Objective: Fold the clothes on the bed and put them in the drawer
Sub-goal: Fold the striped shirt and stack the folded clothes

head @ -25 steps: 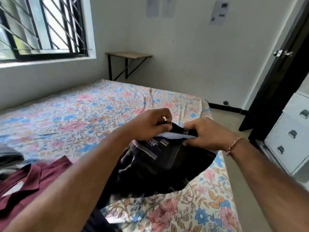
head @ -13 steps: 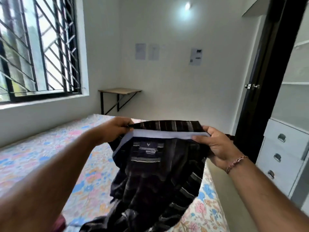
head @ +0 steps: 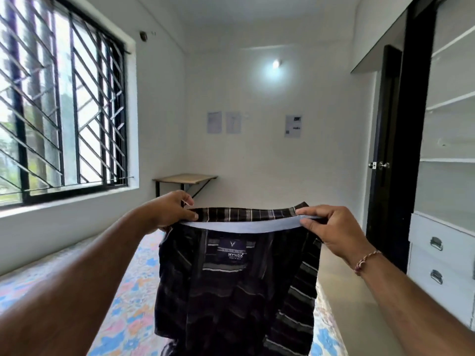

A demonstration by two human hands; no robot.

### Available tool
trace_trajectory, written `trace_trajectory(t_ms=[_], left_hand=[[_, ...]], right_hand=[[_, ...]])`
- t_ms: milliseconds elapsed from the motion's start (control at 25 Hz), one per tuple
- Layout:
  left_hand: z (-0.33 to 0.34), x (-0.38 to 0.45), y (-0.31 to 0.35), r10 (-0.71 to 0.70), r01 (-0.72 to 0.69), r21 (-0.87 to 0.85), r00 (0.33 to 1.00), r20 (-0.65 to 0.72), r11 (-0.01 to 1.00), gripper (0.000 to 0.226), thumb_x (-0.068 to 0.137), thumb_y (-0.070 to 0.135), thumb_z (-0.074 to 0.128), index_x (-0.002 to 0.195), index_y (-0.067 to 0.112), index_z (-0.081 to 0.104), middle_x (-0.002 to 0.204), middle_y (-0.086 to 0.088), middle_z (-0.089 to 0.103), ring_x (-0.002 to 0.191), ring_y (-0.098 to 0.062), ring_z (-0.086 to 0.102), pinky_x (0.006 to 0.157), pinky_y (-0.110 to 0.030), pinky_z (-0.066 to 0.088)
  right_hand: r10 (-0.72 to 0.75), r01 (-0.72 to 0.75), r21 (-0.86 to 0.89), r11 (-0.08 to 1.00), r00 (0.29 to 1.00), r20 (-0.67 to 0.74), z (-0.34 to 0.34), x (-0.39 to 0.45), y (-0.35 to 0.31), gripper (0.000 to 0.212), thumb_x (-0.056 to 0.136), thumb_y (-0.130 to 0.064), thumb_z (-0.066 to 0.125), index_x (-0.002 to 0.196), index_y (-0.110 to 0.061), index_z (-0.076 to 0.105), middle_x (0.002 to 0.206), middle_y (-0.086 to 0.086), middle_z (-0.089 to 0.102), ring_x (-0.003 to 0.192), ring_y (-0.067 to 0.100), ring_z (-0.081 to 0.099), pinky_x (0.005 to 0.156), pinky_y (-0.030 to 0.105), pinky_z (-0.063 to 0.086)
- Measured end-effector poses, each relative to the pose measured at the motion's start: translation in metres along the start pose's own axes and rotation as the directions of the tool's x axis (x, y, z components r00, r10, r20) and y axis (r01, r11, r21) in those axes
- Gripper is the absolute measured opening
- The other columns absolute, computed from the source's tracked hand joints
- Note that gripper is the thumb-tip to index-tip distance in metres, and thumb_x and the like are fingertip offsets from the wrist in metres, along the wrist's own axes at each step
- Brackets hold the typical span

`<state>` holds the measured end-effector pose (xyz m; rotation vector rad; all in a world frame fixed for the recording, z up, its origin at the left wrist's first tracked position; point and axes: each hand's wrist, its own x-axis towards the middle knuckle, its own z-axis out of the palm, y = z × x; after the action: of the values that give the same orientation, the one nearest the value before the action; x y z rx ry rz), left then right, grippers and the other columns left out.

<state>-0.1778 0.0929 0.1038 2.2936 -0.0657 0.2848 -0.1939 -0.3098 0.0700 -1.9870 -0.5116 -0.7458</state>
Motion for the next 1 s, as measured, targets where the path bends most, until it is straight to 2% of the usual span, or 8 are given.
trace_trajectory(t_ms=[120, 200, 280, 400, 520, 640, 840, 1000], left_hand=[[0.002, 0.007, 0.005, -0.054, 0.058, -0.092, 0.998, 0.045, 0.994, 0.030, 0.093, 0.010, 0.076, 0.117, 0.013, 0.058, 0.090, -0.015, 0.059, 0.068, -0.022, 0.054, 0.056, -0.027, 0.041], [0.000, 0.016, 0.020, 0.012, -0.010, 0.020, 0.996, -0.089, 1.000, 0.019, 0.091, 0.016, 0.078, 0.100, 0.009, 0.062, 0.082, -0.013, 0.060, 0.063, -0.022, 0.055, 0.055, -0.025, 0.043], [-0.013, 0.027, 0.046, 0.132, -0.085, 0.203, 0.964, -0.230, 0.975, 0.025, 0.084, 0.026, 0.085, 0.079, 0.011, 0.065, 0.072, -0.011, 0.066, 0.062, -0.024, 0.058, 0.058, -0.030, 0.044], [-0.039, 0.029, 0.096, 0.282, -0.165, 0.383, 0.920, -0.271, 0.909, 0.040, 0.078, 0.036, 0.090, 0.065, 0.011, 0.062, 0.063, -0.007, 0.065, 0.064, -0.025, 0.060, 0.061, -0.034, 0.044], [-0.059, 0.010, 0.142, 0.406, -0.408, -0.032, 0.912, -0.064, 0.912, 0.031, 0.092, 0.021, 0.080, 0.075, 0.013, 0.055, 0.068, -0.005, 0.054, 0.062, -0.015, 0.046, 0.055, -0.027, 0.035], [-0.079, -0.014, 0.178, 0.531, -0.498, -0.324, 0.847, 0.015, 0.804, 0.015, 0.098, 0.016, 0.067, 0.097, 0.001, 0.067, 0.085, -0.012, 0.070, 0.073, -0.016, 0.063, 0.063, -0.023, 0.052], [-0.105, -0.031, 0.213, 0.521, -0.509, -0.113, 0.833, 0.187, 0.853, 0.027, 0.082, 0.019, 0.086, 0.099, -0.002, 0.080, 0.094, -0.019, 0.077, 0.081, -0.021, 0.071, 0.076, -0.029, 0.059], [-0.118, -0.029, 0.229, 0.432, -0.502, 0.401, 0.865, 0.256, 0.766, 0.013, 0.085, 0.029, 0.086, 0.089, 0.018, 0.081, 0.082, 0.007, 0.075, 0.076, -0.008, 0.066, 0.077, -0.026, 0.052]], right_hand=[[-0.046, 0.030, -0.165, 0.986, 0.995, -0.092, -0.004, 0.016, -0.011, 0.011, 0.082, -0.014, 0.086, 0.087, -0.022, 0.083, 0.080, -0.012, 0.074, 0.076, 0.000, 0.068, 0.072, 0.004, 0.046], [-0.136, 0.086, -0.320, 0.943, 0.981, -0.135, -0.011, 0.033, -0.025, 0.006, 0.084, -0.015, 0.082, 0.087, -0.020, 0.082, 0.081, -0.009, 0.071, 0.075, 0.005, 0.065, 0.071, 0.008, 0.045], [-0.205, 0.117, -0.437, 0.892, 0.965, -0.161, -0.022, 0.050, -0.041, 0.001, 0.087, -0.018, 0.079, 0.088, -0.018, 0.078, 0.086, -0.002, 0.069, 0.081, 0.017, 0.065, 0.074, 0.026, 0.050], [-0.224, 0.079, -0.570, 0.818, 0.956, -0.190, -0.051, 0.078, -0.069, 0.009, 0.091, -0.026, 0.076, 0.090, -0.017, 0.074, 0.091, 0.003, 0.065, 0.084, 0.025, 0.062, 0.073, 0.032, 0.049], [-0.203, 0.031, -0.599, 0.800, 0.954, -0.222, -0.089, 0.102, -0.093, 0.012, 0.092, -0.026, 0.074, 0.086, -0.017, 0.071, 0.091, 0.004, 0.060, 0.084, 0.026, 0.059, 0.072, 0.030, 0.042], [-0.223, 0.093, -0.522, 0.848, 0.956, -0.191, -0.125, 0.115, -0.115, 0.017, 0.089, -0.021, 0.077, 0.076, -0.019, 0.067, 0.090, 0.004, 0.057, 0.082, 0.024, 0.058, 0.073, 0.026, 0.037], [-0.256, 0.151, -0.453, 0.878, 0.950, -0.179, -0.160, 0.123, -0.147, 0.018, 0.090, -0.024, 0.078, 0.079, -0.016, 0.067, 0.075, 0.000, 0.066, 0.075, 0.021, 0.061, 0.063, 0.026, 0.042], [-0.247, 0.159, -0.416, 0.896, 0.954, -0.169, -0.166, 0.127, -0.154, 0.014, 0.089, -0.024, 0.080, 0.079, -0.018, 0.071, 0.076, -0.001, 0.069, 0.076, 0.019, 0.064, 0.063, 0.024, 0.044]])
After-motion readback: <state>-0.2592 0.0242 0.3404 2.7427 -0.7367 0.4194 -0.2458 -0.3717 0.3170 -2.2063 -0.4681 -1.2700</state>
